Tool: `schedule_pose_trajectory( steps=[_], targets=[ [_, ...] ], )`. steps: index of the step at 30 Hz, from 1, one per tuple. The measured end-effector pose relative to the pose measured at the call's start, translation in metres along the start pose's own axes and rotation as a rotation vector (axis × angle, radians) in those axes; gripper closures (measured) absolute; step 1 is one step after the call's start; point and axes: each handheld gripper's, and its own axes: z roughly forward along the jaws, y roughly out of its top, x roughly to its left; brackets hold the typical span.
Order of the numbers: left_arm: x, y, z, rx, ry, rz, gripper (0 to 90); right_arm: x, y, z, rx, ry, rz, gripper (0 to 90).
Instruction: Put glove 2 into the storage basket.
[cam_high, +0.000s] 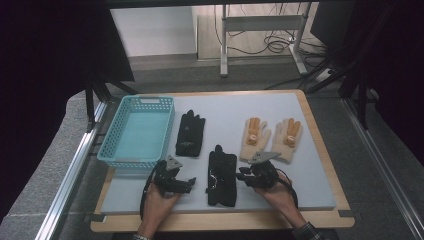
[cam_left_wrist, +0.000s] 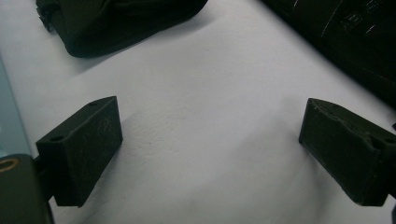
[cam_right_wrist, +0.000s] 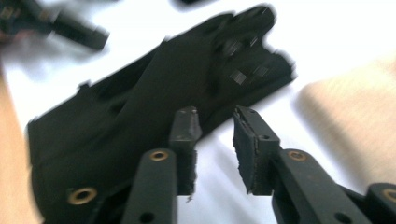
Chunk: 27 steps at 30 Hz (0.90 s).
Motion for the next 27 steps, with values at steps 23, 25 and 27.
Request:
schedule_pose_trajectory(
  steps=[23, 25, 27],
  targets=[
    [0.0, 0.0, 0.0, 0.001, -0.002, 0.0, 6.4, -0.026, 0.121, 0.11, 0.022, -0.011, -0.037, 40.7],
    [0.0, 0.0, 0.0, 0.0, -0.002, -0.001, 6.4, -0.028, 0.125, 0.114, 0.027, -0.003, -0.036, 41.0],
    [0.0, 0.0, 0.0, 0.001, -0.002, 0.0, 6.4, -0.032, 0.133, 0.128, 0.045, 0.009, -0.038, 41.8]
  ],
)
